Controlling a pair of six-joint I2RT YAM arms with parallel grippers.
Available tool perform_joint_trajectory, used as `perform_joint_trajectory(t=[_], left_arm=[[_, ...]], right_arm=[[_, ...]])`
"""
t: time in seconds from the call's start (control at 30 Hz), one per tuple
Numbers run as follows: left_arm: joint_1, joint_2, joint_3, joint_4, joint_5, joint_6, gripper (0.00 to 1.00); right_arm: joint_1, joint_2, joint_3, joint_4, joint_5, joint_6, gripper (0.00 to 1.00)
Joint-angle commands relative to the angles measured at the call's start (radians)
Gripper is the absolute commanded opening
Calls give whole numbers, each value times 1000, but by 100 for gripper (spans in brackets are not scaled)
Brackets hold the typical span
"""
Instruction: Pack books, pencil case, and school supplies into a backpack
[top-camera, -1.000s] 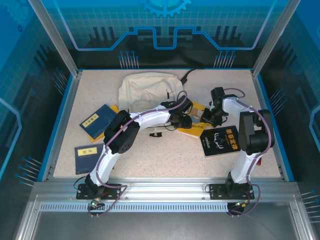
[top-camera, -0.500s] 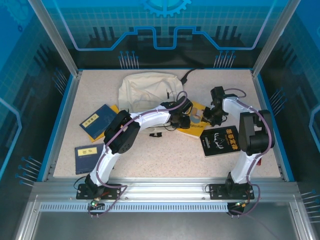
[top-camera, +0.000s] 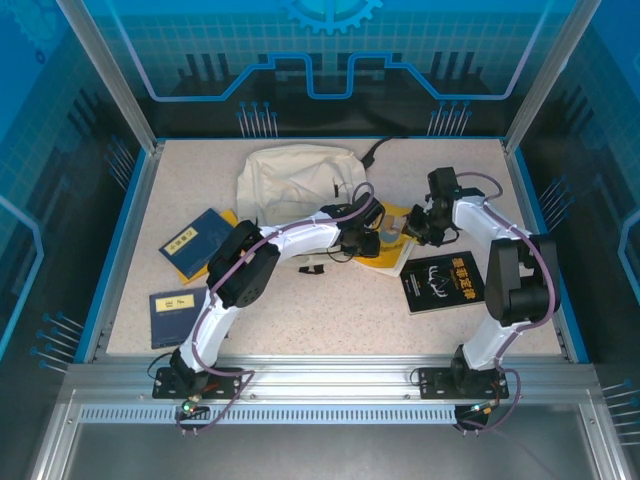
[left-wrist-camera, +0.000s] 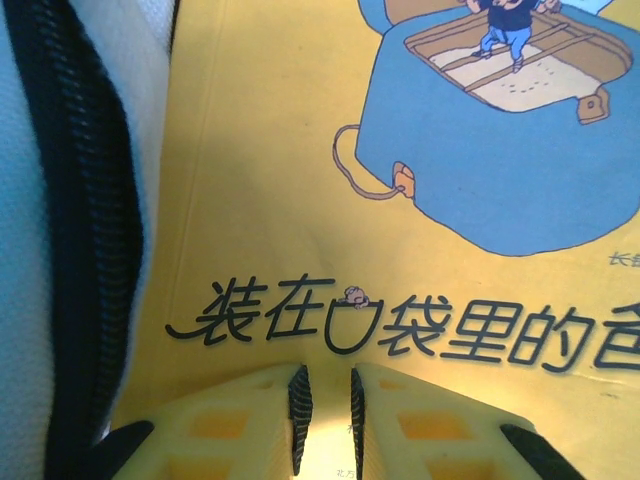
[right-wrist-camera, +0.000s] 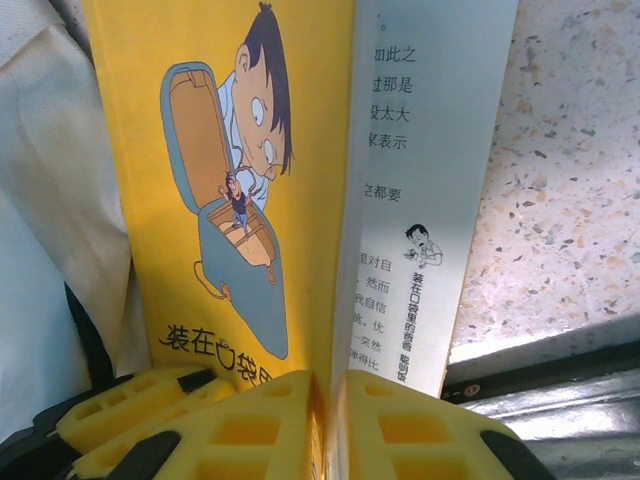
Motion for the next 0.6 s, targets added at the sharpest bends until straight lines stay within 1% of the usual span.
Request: perform_joint_trajectory(t=[0.0, 0.07, 0.13, 0.17, 0.27, 0.33, 0.47, 0.57], left_arm=[[-13, 57, -58, -87, 9, 18, 25], [-11, 43, -53, -89, 14, 23, 25], [-8, 20, -41, -94, 25, 36, 28], [-7, 7, -34, -99, 31, 43, 29], [10, -53, -15, -111, 73, 57, 38], [36, -115, -13, -108, 131, 51, 47], [107, -255, -51, -61, 259, 27, 55], [180, -351, -104, -20, 349, 6, 61]], right_arm=[[6, -5, -19, 36, -60, 14, 12], [4, -12, -18, 29, -34, 8, 7], [5, -31, -17, 21, -1, -3, 1], [4, -41, -16, 19, 13, -10, 0], [3, -86, -17, 28, 24, -47, 0], [0, -122, -17, 34, 19, -79, 0], [-16, -194, -22, 56, -51, -143, 0], [-41, -238, -21, 69, -184, -172, 0]])
